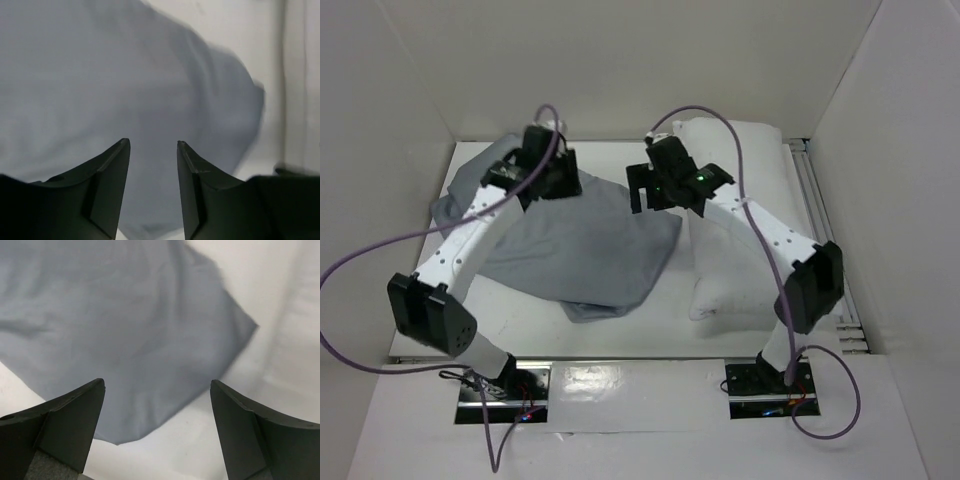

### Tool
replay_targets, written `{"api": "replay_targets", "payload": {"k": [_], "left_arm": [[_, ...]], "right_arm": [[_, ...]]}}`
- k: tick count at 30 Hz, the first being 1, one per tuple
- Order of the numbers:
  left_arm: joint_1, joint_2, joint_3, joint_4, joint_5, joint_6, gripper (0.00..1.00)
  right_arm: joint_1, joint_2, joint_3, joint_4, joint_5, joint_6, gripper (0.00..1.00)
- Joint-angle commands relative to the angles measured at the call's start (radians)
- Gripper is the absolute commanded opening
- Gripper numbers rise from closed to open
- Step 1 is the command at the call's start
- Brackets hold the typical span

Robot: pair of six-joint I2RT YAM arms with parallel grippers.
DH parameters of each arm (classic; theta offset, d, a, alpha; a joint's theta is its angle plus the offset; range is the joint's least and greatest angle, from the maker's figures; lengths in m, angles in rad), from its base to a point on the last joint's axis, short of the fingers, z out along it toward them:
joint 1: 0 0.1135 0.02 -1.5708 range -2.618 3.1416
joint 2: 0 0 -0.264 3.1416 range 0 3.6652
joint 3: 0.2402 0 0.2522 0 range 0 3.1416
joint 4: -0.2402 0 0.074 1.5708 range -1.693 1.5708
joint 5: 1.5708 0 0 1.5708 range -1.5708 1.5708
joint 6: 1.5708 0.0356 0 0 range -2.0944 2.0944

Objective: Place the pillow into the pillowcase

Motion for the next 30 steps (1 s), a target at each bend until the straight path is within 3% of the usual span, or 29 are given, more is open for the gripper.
{"api": "replay_targets", "payload": {"k": [1, 2, 5, 8, 13, 16, 21, 25, 30], "left_arm": [[-0.130, -0.071, -0.234, -0.057, 0.002, -0.039, 0.52], [-0.208, -0.097, -0.285, -0.057, -0.018, -0.060, 0.52], [-0.304, -0.157, -0.448, -0.057, -0.032, -0.111, 0.57], [-0.432, -0.193, -0.558, -0.074, -0.032, -0.178, 0.67], [-0.554, -0.202, -0.659, -0.146, -0.109, -0.335, 0.55], [-0.644, -0.202, -0.684, -0.146, -0.139, -0.360, 0.53], [-0.767, -0.113, -0.600, -0.146, -0.231, -0.346, 0.78], [-0.798, -0.002, -0.488, -0.117, -0.276, -0.312, 0.94], [-0.812, 0.151, -0.411, -0.074, -0.349, -0.258, 0.97]], "right_arm": [[-0.054, -0.121, -0.060, -0.072, 0.112, 0.064, 0.93], [-0.065, -0.143, -0.071, -0.090, 0.123, 0.080, 0.95], [-0.099, -0.238, -0.134, -0.117, 0.143, 0.107, 0.96], [-0.138, -0.336, -0.206, -0.117, 0.131, 0.126, 0.96], [-0.149, -0.384, -0.304, -0.098, 0.070, 0.144, 0.96], [-0.149, -0.409, -0.350, -0.078, 0.048, 0.166, 0.96], [-0.149, -0.438, -0.384, -0.093, 0.082, 0.188, 0.96], [-0.161, -0.447, -0.384, -0.135, 0.106, 0.199, 0.98], [-0.206, -0.493, -0.405, -0.170, 0.106, 0.222, 0.99]]}}
